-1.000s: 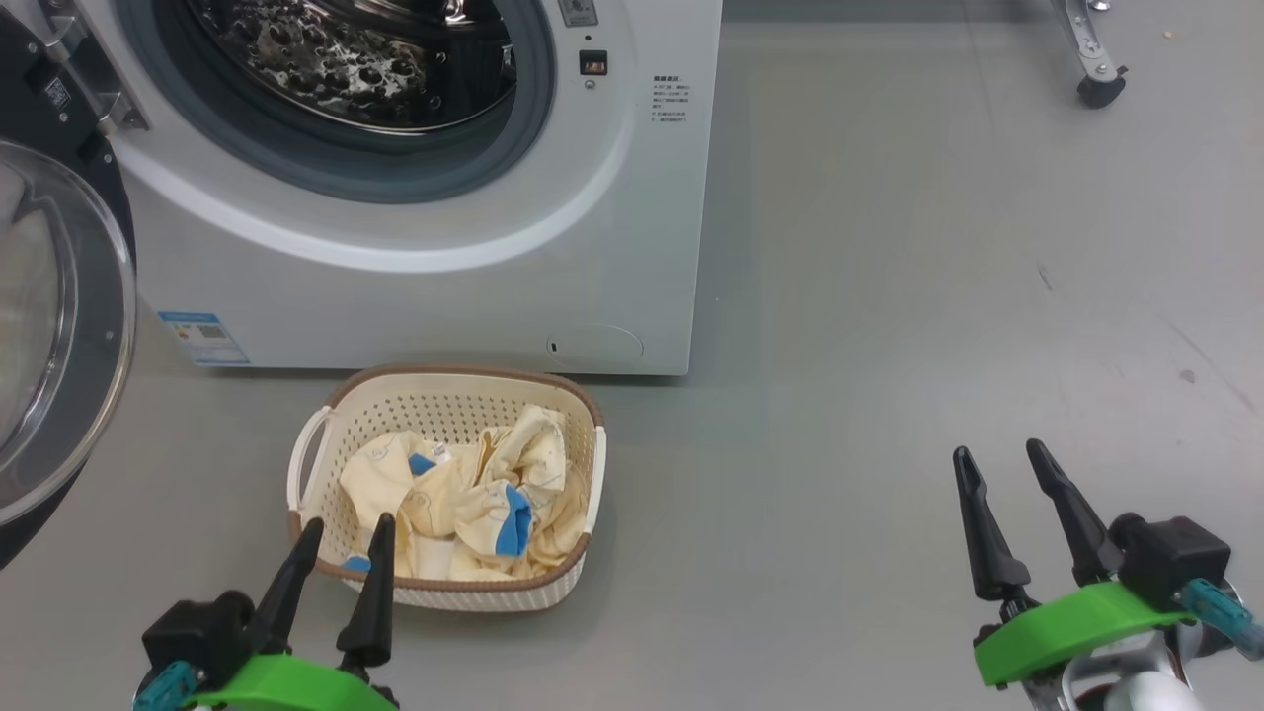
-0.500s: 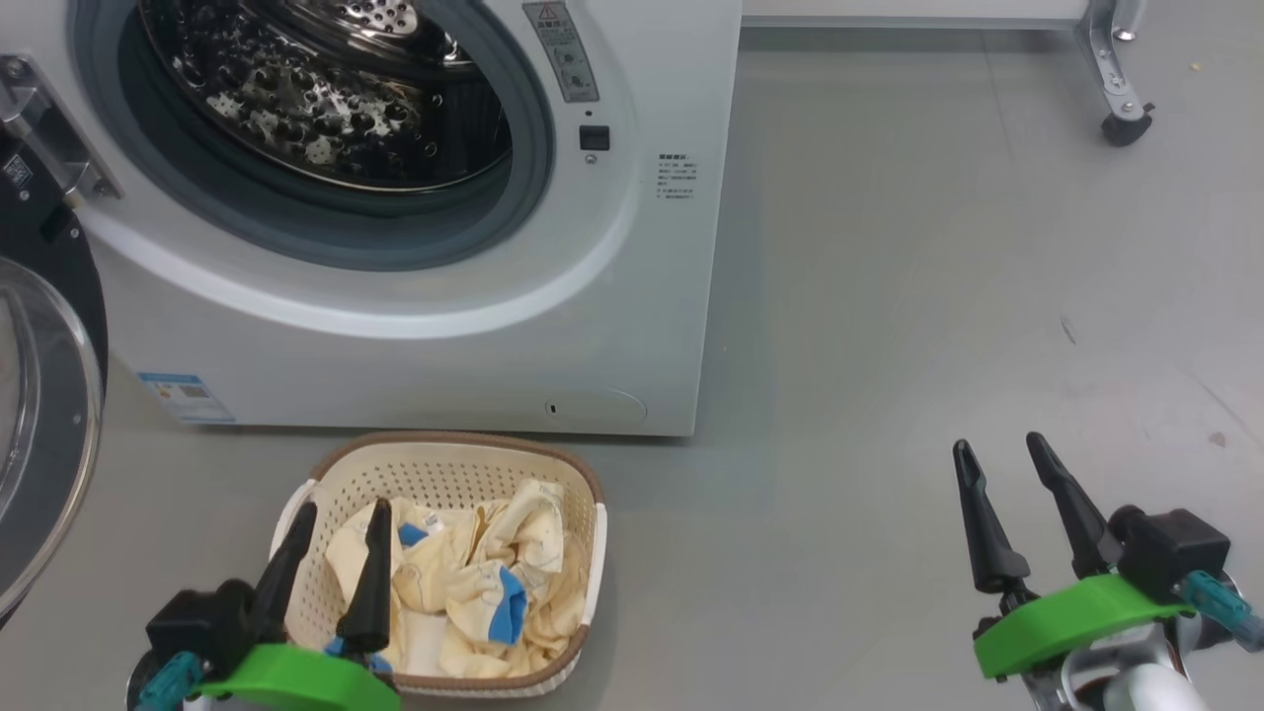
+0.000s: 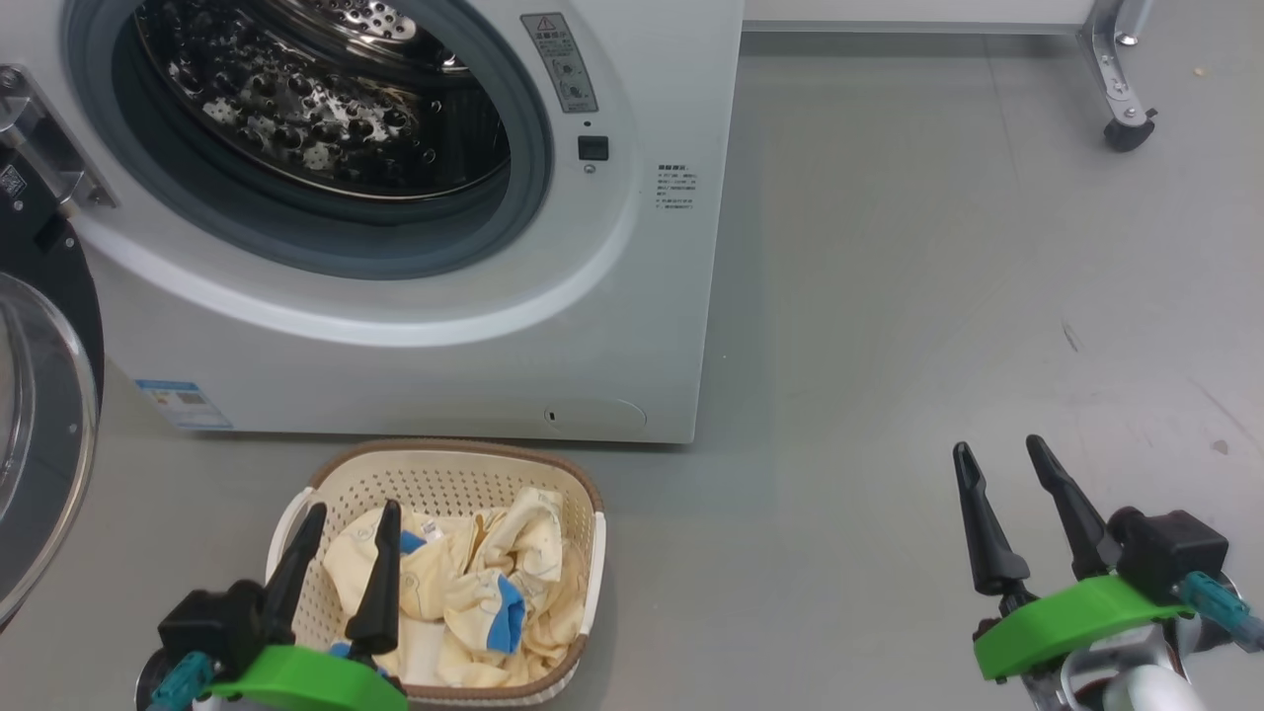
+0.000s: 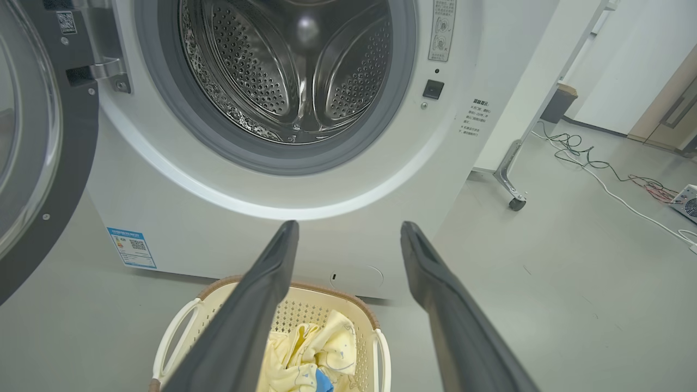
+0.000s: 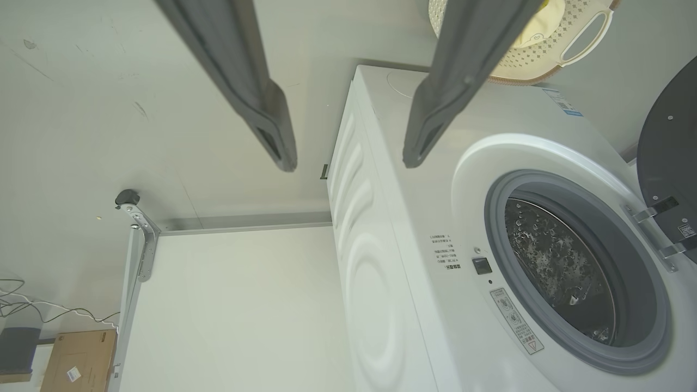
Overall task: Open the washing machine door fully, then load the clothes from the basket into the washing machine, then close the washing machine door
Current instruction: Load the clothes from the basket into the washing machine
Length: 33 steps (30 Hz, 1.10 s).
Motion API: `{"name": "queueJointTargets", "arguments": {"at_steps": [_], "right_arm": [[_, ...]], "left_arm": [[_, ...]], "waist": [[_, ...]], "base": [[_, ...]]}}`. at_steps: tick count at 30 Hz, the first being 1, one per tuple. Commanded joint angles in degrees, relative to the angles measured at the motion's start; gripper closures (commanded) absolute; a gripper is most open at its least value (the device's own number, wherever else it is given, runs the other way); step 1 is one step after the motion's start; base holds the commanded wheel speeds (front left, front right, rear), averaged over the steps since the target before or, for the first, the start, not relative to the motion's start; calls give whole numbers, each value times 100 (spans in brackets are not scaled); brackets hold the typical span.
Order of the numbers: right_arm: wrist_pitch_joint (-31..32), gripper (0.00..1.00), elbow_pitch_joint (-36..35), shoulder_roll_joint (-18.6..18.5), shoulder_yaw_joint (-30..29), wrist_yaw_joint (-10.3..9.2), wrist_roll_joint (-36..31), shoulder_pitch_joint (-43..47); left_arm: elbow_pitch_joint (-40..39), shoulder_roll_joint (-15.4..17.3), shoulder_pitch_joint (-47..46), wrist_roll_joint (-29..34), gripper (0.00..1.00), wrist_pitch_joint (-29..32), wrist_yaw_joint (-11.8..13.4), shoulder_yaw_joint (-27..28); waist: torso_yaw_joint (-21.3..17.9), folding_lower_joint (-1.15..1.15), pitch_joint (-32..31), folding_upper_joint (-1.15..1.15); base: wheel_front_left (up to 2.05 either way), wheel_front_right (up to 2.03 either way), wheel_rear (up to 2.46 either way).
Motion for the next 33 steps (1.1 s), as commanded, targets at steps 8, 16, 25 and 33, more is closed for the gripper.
{"name": "queueJointTargets", "arguments": {"at_steps": [8, 16, 25, 33], "right_arm": [[-68, 0, -149, -65, 123, -14, -36, -218], [-67, 0, -167, -67, 115, -14, -39, -230], [-68, 0, -177, -67, 116, -14, -41, -253], [-66, 0, -180, -90, 128, -14, -62, -340]], "left_arm": [[-167, 160, -189, 11, 0, -40, 46, 186], [-181, 173, -200, -5, 0, -18, 67, 139], [-192, 194, -231, -16, 0, 3, 94, 91], [-165, 216, -352, 11, 0, 67, 113, 18]], "waist": [[-9, 0, -6, 0], [-8, 0, 48, 0], [-7, 0, 135, 0], [-36, 0, 452, 0]], "base": [[0, 0, 0], [0, 0, 0], [0, 0, 0], [0, 0, 0]]}}
